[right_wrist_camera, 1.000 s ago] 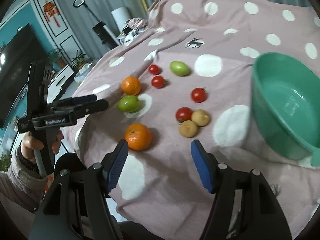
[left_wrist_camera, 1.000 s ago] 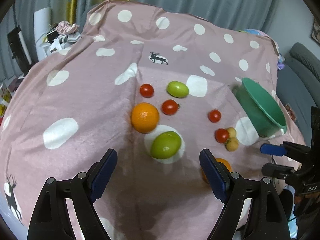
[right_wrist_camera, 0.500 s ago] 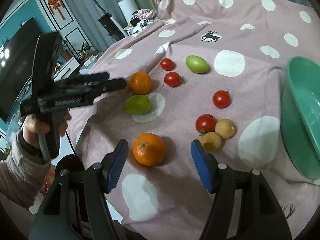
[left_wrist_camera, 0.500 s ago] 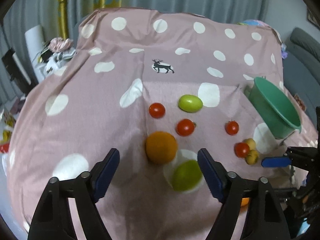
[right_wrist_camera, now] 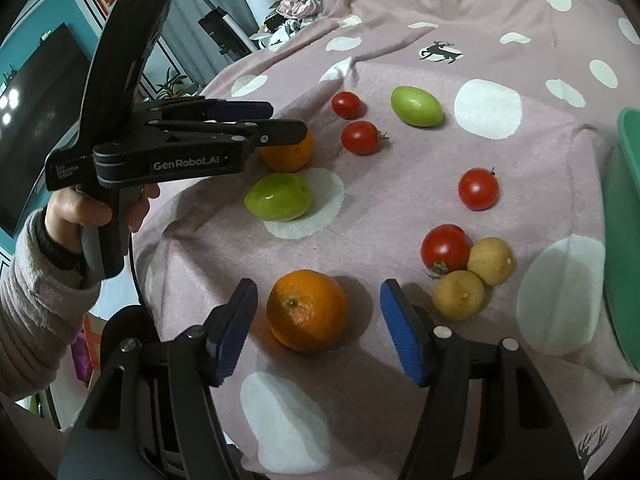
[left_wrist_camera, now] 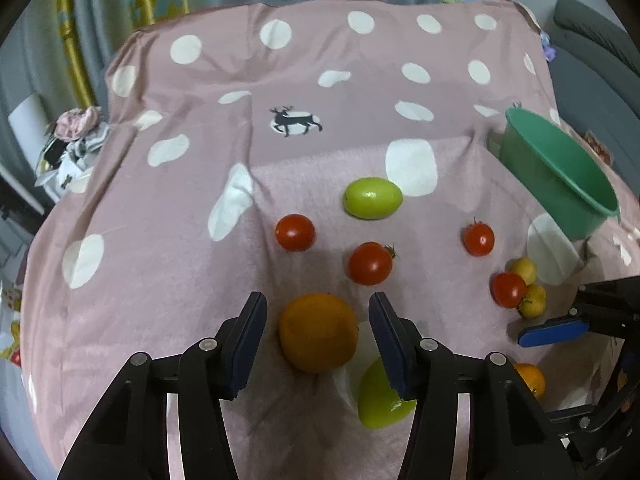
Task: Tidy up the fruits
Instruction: 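Grasp an orange with the left gripper while the right gripper grasps another orange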
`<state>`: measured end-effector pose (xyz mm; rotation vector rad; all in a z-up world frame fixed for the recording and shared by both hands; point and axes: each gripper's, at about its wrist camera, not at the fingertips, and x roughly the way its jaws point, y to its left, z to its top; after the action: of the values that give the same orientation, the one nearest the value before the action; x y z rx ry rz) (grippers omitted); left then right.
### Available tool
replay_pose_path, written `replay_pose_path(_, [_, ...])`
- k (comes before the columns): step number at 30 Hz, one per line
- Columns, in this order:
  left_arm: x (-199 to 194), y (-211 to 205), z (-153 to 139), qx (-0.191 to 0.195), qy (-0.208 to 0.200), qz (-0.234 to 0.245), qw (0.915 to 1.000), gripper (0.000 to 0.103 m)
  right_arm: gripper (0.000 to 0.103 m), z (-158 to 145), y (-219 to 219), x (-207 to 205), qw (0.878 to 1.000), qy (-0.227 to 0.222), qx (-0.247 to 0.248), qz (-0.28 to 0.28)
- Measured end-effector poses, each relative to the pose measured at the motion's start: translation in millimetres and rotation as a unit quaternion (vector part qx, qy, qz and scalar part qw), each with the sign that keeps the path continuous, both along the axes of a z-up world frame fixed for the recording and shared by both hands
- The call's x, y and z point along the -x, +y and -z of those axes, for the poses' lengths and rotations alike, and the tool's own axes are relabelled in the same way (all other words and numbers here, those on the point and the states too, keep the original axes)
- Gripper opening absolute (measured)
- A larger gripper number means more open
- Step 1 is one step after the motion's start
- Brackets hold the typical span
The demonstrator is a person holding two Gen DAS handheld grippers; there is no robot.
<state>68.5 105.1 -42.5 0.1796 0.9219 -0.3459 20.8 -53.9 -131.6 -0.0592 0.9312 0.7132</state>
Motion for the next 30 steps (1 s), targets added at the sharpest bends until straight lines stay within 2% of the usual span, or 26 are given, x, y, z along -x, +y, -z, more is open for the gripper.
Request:
replay_pose_path(3, [-1,-4,5,-0.004,0.011,0.008,0.9999,0.054,0.062,4,2,-2,1.000,0.003,0.008,0.000])
replay_pose_path(5, [-1,-6,9,-0.015,0.014,0.005,0.9998,0.048,0.062,7,1,-4,1.000,0.010,0.002,-0.001])
replay_pose_path(9, [-3,-5,14,-0.011,0.024,0.006,0.9996,0.048,0.062,9,3,-6,1.000,0.010,0.002,-0.005])
replay_pose_path(14, [-2,-16,20,-0.035,0.026,0.014,0.9990,0.045,0.060,9,5,-8,1.000,0.006,0.003,-0.008])
replay_pose_path(16, [-3,-15,20,-0.027,0.027,0.007,0.9992,0.044,0.045,10,4,-7,1.000,0.011,-0.005,-0.015])
replay_pose_path(22, [1,-11,16,-0.006,0.026,-0.012,0.9996,0.044,0.044,11,0,-5,0.999,0.020,-0.026,-0.012])
replay_pose_path(30, [21,-7,-18,0.049,-0.002,-0.021,0.9986,0.044,0.044,-10,-22,5,0.999,-0.004,-0.048,0.011])
